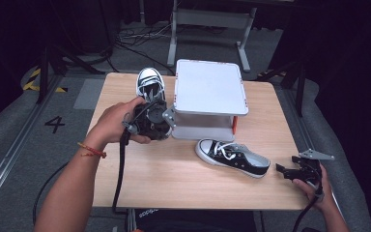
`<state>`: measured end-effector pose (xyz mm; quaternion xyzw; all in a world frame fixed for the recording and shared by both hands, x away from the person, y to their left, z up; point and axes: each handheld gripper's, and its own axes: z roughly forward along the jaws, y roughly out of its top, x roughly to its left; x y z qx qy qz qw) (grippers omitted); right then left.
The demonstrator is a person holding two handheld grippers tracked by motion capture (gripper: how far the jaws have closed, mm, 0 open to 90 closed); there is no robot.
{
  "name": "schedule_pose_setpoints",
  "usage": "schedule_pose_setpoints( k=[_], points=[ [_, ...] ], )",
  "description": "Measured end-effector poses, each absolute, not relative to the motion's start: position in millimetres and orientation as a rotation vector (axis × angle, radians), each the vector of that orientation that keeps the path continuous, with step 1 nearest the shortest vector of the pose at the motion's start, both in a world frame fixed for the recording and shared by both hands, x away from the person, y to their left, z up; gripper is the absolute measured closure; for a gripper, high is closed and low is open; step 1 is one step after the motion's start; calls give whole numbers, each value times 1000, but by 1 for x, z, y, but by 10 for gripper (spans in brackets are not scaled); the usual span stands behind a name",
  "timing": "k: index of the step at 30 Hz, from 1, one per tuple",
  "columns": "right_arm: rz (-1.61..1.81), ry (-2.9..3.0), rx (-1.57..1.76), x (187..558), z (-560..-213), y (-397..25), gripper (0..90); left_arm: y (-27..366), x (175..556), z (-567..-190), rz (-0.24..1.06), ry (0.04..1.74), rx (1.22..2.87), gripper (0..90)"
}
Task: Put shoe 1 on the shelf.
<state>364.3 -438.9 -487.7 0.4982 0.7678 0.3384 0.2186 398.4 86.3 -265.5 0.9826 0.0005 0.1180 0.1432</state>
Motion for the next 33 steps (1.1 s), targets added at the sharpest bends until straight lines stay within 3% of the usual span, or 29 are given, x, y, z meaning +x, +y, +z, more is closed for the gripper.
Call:
schedule_pose_setpoints(
  k=[19, 33],
  points=[
    [934, 2123, 1381, 364, -488, -438, 154, 74, 434, -236, 322, -46, 2839, 740],
    [932, 2120, 1380, 363, -488, -438, 154, 40, 466, -230, 276, -160, 2862, 737]
  ],
)
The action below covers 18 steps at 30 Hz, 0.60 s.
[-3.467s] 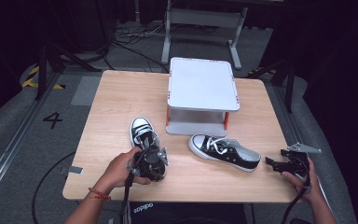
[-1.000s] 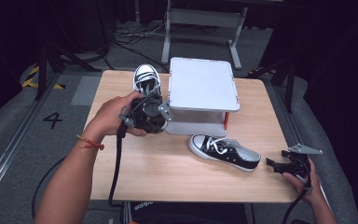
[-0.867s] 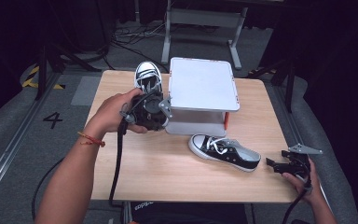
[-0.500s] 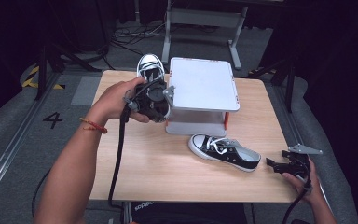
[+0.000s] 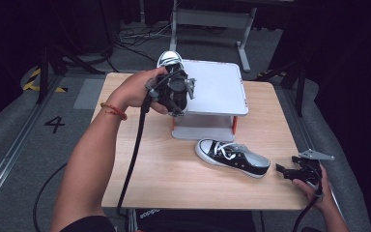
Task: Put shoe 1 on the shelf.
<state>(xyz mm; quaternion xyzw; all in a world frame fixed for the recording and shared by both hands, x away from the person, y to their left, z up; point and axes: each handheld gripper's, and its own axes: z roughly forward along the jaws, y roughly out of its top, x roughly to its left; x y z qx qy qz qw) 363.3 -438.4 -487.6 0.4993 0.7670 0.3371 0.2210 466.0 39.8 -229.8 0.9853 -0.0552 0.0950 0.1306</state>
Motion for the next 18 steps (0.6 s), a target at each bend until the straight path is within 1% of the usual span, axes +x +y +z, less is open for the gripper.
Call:
schedule_pose_setpoints(
  k=[14, 18],
  points=[
    [930, 2117, 1379, 361, -488, -439, 154, 9, 494, -232, 232, -268, 2906, 732],
    [927, 2116, 1377, 361, -488, -438, 155, 1, 500, -235, 242, -299, 2918, 730]
  ],
)
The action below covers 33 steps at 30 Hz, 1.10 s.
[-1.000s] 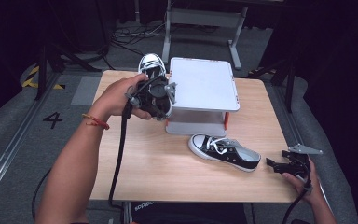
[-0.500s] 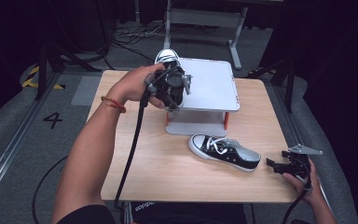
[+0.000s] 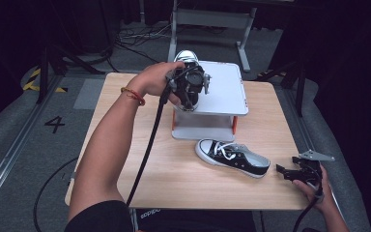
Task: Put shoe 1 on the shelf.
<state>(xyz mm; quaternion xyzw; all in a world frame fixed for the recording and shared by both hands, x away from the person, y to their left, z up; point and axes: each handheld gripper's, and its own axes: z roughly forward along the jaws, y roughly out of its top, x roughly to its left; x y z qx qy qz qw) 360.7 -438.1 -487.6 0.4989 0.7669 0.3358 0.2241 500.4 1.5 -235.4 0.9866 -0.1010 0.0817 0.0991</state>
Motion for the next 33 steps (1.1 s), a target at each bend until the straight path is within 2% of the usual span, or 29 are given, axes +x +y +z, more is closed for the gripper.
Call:
schedule_pose_setpoints(
  k=[8, 20, 23, 25, 26, 29, 33],
  points=[
    [932, 2120, 1380, 360, -488, -439, 155, -9, 510, -241, 215, -302, 2919, 720],
    [933, 2125, 1376, 360, -488, -438, 156, -6, 522, -247, 254, -251, 2897, 713],
    [935, 2127, 1373, 360, -488, -438, 156, -5, 520, -246, 311, -200, 2852, 639],
    [934, 2128, 1372, 360, -488, -438, 156, -4, 519, -246, 333, -177, 2830, 557],
    [934, 2128, 1372, 360, -488, -438, 156, -3, 518, -246, 355, -179, 2822, 557],
    [936, 2129, 1371, 360, -488, -438, 156, 3, 514, -246, 407, -108, 2782, 476],
    [938, 2132, 1371, 360, -488, -438, 156, 15, 507, -242, 414, -24, 2707, 359]
  ],
)
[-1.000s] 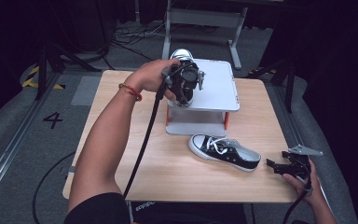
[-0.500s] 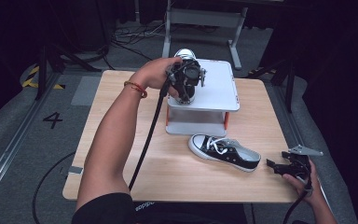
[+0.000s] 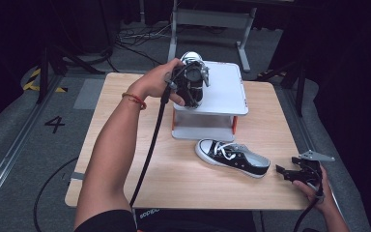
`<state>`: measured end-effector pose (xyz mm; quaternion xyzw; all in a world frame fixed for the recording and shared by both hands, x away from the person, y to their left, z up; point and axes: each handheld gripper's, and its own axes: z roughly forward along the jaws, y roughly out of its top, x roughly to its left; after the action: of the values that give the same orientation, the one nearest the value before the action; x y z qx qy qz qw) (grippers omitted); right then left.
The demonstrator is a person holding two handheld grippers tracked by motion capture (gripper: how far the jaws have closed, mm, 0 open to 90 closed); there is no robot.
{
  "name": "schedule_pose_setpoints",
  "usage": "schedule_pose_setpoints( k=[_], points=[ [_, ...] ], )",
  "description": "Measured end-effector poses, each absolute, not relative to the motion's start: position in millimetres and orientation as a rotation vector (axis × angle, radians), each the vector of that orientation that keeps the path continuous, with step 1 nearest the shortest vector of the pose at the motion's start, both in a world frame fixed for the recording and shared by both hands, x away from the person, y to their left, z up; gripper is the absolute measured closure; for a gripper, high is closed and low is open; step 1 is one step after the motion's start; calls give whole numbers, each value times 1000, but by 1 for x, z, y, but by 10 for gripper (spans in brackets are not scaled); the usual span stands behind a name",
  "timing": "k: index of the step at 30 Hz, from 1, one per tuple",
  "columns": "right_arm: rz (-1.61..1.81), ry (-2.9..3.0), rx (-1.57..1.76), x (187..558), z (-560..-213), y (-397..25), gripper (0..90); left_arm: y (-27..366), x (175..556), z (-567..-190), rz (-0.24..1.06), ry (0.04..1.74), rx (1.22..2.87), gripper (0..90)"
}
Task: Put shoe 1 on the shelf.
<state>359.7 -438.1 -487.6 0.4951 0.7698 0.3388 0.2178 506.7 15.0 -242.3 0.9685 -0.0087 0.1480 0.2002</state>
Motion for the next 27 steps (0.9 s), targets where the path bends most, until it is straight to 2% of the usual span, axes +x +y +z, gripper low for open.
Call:
schedule_pose_setpoints(
  k=[5, 10, 17, 20, 25, 27],
  points=[
    [939, 2134, 1371, 360, -488, -438, 156, 36, 489, -238, 464, 73, 2572, 282],
    [936, 2134, 1354, 359, -488, -437, 155, 60, 460, -244, 562, 167, 2440, 257],
    [939, 2137, 1364, 359, -488, -437, 156, 80, 433, -252, 596, 198, 2380, 243],
    [940, 2138, 1365, 359, -488, -437, 155, 87, 419, -265, 628, 236, 2357, 244],
    [944, 2141, 1363, 360, -488, -437, 155, 96, 405, -293, 610, 274, 2378, 244],
    [944, 2143, 1363, 360, -488, -437, 155, 100, 399, -302, 649, 283, 2375, 269]
  ],
)
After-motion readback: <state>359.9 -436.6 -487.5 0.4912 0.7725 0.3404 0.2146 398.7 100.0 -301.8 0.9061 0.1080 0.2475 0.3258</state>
